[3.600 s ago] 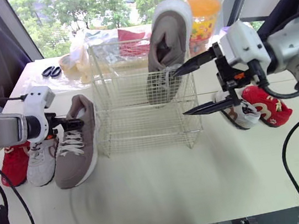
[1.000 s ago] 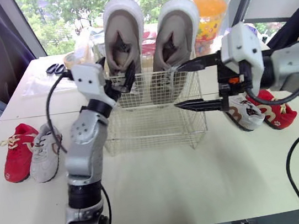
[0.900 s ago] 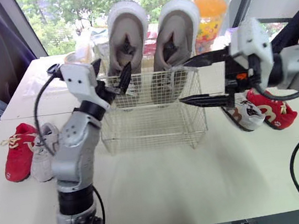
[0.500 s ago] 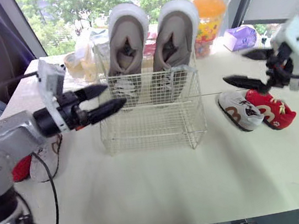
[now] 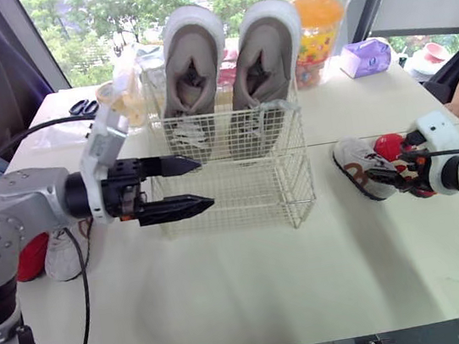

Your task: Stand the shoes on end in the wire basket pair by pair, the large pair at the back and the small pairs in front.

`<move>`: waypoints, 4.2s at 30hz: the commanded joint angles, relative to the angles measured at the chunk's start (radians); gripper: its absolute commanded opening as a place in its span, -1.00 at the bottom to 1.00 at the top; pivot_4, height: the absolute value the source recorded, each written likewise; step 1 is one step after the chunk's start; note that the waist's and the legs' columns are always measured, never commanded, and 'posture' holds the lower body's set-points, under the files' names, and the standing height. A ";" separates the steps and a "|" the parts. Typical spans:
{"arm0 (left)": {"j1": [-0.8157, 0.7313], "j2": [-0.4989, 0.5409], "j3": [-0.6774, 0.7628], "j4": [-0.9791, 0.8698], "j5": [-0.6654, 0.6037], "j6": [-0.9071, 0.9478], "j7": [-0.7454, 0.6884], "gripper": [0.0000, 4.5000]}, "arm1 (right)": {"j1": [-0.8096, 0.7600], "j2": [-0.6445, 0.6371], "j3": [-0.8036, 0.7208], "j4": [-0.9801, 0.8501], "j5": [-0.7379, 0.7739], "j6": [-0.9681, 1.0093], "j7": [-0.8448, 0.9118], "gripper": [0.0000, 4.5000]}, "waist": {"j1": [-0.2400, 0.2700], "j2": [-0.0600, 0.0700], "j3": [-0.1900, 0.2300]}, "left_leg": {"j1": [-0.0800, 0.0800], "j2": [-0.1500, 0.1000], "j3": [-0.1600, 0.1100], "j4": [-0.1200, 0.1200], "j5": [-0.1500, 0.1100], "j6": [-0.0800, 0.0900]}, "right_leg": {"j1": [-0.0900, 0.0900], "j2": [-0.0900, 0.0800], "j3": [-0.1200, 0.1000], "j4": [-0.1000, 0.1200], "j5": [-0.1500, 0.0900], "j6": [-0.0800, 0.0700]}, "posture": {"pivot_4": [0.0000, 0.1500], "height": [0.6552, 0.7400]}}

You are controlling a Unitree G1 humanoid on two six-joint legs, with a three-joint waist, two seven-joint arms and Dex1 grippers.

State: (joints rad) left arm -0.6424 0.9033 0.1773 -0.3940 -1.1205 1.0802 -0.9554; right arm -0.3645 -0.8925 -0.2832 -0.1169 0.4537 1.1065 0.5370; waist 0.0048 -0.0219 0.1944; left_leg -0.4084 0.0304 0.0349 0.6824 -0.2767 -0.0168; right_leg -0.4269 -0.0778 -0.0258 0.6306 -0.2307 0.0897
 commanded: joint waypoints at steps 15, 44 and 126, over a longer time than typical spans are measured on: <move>-0.021 -0.003 -0.005 -0.030 0.051 -0.046 0.031 1.00 | -0.063 0.027 0.069 0.182 -0.073 -0.127 0.036 0.18 | 0.000 0.000 0.000 | 0.000 0.000 0.000 0.000 0.000 0.000 | 0.000 0.000 0.000 0.000 0.000 0.001 | 1.00 1.00; -0.365 -0.061 -0.005 0.357 0.032 0.080 -0.045 1.00 | -0.344 -0.063 0.206 -0.330 -0.191 -0.947 0.320 -0.64 | -0.016 0.004 0.003 | -0.002 -0.002 0.000 0.001 0.000 0.000 | 0.000 -0.002 0.001 -0.001 0.002 0.005 | 1.00 1.00; 0.069 0.096 0.069 0.077 -0.088 -0.068 0.203 0.98 | -0.745 -0.035 0.273 0.136 0.621 -0.278 0.331 -0.61 | -0.016 0.005 0.003 | -0.001 0.000 0.000 -0.003 0.000 0.000 | -0.002 0.000 0.000 -0.001 0.000 0.000 | 1.00 1.00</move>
State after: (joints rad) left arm -0.5657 0.9830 0.2387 -0.3027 -1.2592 1.0557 -0.6979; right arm -1.0727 -0.9001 -0.0541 -0.0025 1.2061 0.8927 0.7366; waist -0.0112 -0.0174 0.1969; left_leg -0.4093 0.0302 0.0349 0.6792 -0.2766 -0.0170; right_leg -0.4291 -0.0781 -0.0256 0.6297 -0.2312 0.0900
